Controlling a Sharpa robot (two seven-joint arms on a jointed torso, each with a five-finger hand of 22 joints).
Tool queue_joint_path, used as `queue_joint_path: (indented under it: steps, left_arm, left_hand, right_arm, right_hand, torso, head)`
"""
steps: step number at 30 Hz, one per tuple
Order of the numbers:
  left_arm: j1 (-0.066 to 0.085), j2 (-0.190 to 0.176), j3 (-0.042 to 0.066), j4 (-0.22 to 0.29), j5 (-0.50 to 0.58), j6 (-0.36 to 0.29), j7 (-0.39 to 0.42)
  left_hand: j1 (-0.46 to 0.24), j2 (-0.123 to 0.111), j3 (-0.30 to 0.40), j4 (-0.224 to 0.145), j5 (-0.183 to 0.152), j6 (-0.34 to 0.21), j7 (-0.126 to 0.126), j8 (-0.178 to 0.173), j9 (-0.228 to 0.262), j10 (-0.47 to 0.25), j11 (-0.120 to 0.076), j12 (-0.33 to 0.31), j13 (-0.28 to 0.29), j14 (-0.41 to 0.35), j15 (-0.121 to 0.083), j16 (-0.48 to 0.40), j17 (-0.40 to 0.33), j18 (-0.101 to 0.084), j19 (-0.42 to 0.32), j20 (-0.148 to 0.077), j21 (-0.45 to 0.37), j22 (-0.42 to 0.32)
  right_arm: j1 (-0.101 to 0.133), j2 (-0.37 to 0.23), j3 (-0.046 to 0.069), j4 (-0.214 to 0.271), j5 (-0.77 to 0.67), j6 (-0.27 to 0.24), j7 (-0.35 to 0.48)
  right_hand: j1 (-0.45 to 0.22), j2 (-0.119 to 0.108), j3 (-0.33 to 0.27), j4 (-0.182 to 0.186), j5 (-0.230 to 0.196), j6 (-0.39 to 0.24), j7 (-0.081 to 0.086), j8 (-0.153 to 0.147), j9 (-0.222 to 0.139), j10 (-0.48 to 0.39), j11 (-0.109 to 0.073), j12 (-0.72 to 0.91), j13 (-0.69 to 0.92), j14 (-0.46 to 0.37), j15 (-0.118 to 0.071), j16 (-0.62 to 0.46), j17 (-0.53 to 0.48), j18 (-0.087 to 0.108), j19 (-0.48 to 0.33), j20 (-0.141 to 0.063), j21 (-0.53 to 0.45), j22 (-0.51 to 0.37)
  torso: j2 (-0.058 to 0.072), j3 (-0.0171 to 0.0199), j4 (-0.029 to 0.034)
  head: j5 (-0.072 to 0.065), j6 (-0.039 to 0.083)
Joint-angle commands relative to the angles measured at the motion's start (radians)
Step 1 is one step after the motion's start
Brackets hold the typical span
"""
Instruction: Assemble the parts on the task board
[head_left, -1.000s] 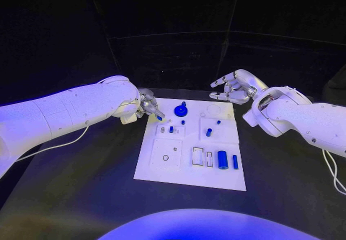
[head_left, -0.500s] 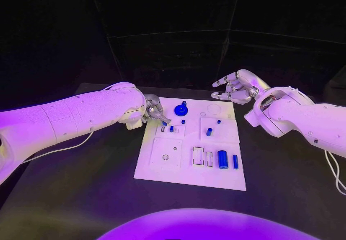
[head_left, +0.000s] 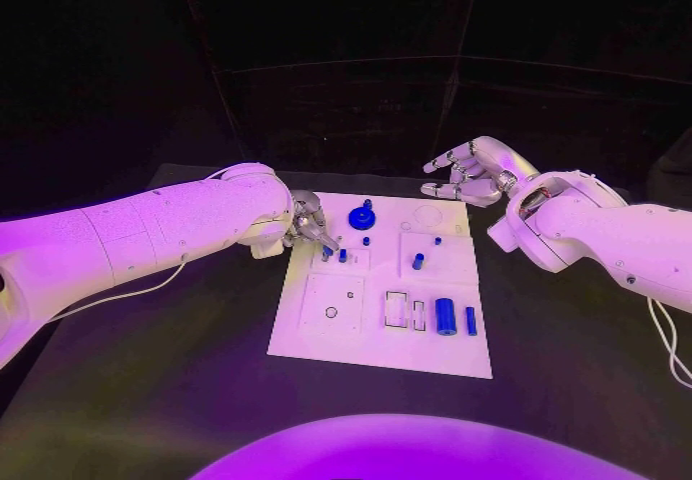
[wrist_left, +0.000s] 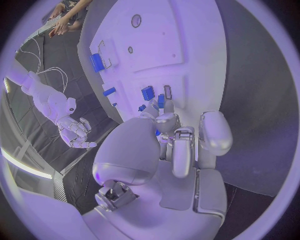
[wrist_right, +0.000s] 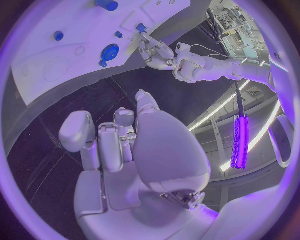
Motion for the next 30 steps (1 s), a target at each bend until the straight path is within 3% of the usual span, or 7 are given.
queue_joint_path:
  steps: [1,30]
  left_arm:
    - [0.001,-0.003,0.000,0.007,-0.012,0.042,-0.017]
    - [0.000,-0.028,-0.001,0.024,-0.020,0.051,-0.027]
  left_hand:
    - [0.014,0.006,0.044,-0.052,0.005,0.000,-0.005,0.022,0.025,0.006,-0.004,-0.003,0.003,0.106,-0.005,0.003,0.263,0.008,0.001,-0.008,0.000,0.000]
    - [0.014,0.004,0.047,-0.055,0.005,0.000,-0.006,0.023,0.026,0.010,-0.004,0.003,0.011,0.106,-0.006,0.003,0.263,0.008,0.003,-0.008,0.002,0.003]
  right_arm:
    - [0.002,0.000,0.001,0.002,0.002,0.006,0.007]
    - [0.002,-0.001,0.000,-0.002,0.002,0.005,0.008]
  right_hand:
    - [-0.002,0.009,-0.003,0.002,0.005,0.006,-0.003,0.006,0.000,-0.005,-0.002,0.000,-0.001,0.047,-0.007,-0.007,0.004,0.012,-0.001,-0.004,-0.006,-0.002]
    - [-0.002,0.010,-0.004,0.003,0.009,0.006,-0.003,0.006,0.000,-0.006,-0.002,0.000,-0.003,0.046,-0.007,-0.008,0.004,0.012,-0.002,-0.005,-0.008,-0.004]
  torso:
    - [0.000,-0.0007,0.0000]
    - [0.000,0.0007,-0.0011]
  head:
    - [0.001,-0.001]
    - [0.002,-0.004]
